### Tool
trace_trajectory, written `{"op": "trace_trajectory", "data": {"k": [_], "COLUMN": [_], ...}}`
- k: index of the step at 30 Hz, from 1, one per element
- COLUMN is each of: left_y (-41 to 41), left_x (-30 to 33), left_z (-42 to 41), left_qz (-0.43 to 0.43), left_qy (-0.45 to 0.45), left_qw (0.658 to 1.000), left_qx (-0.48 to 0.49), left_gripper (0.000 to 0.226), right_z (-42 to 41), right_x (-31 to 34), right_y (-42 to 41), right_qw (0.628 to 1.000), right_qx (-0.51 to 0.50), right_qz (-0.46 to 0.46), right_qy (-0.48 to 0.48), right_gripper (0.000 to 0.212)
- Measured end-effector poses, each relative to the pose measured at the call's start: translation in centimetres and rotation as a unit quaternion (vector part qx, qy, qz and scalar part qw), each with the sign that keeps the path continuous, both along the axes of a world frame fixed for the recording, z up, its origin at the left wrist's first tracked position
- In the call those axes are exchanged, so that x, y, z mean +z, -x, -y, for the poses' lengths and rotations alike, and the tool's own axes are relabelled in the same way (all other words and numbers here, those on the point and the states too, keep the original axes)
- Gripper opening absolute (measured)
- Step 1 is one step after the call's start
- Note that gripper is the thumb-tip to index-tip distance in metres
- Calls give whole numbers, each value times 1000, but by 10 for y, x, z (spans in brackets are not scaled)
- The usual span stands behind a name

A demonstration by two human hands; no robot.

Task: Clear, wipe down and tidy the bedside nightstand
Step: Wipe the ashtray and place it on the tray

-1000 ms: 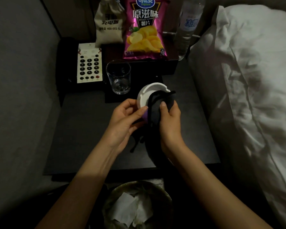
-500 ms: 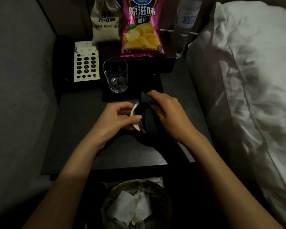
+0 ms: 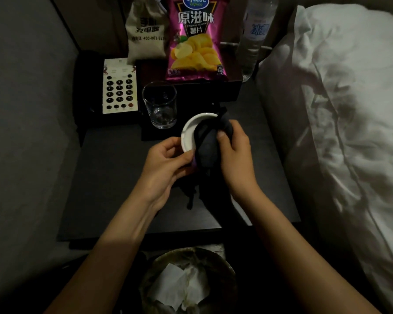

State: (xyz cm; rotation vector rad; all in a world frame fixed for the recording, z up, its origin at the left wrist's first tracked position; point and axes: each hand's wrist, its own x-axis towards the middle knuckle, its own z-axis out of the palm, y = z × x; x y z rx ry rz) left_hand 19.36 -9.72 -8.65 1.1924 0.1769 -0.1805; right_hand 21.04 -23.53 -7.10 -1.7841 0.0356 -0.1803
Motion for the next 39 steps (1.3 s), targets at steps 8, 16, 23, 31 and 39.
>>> {"op": "trace_trajectory", "data": {"k": [8,16,23,31,39], "left_y": [-2,-2,-2,-1,-9], "left_x": [6,7,9,7,1], "left_z": [-3,-15,-23,-28,-19], "left_qz": [52,51,42,25,14], "left_qy": [-119,-181,-133,-132,-116], "left_qw": [990,982,990,991,993], "left_qx": [60,22,-11,-15,20], "left_gripper": [27,23,26,23,32], "right_z": [-6,1,4,4,13], "right_x": [-8,-2,-3,-4,-6], "right_y": [-1,-2,-5,-5,-8], "right_qw": [972,916,936,979,987], "right_qx": [8,80,113,118,-27], "right_qz": [-154,-193,-190,-157,-72], "right_qy": [-177,-342,-275,-59,143], "right_gripper": [25,28,24,21,32]}}
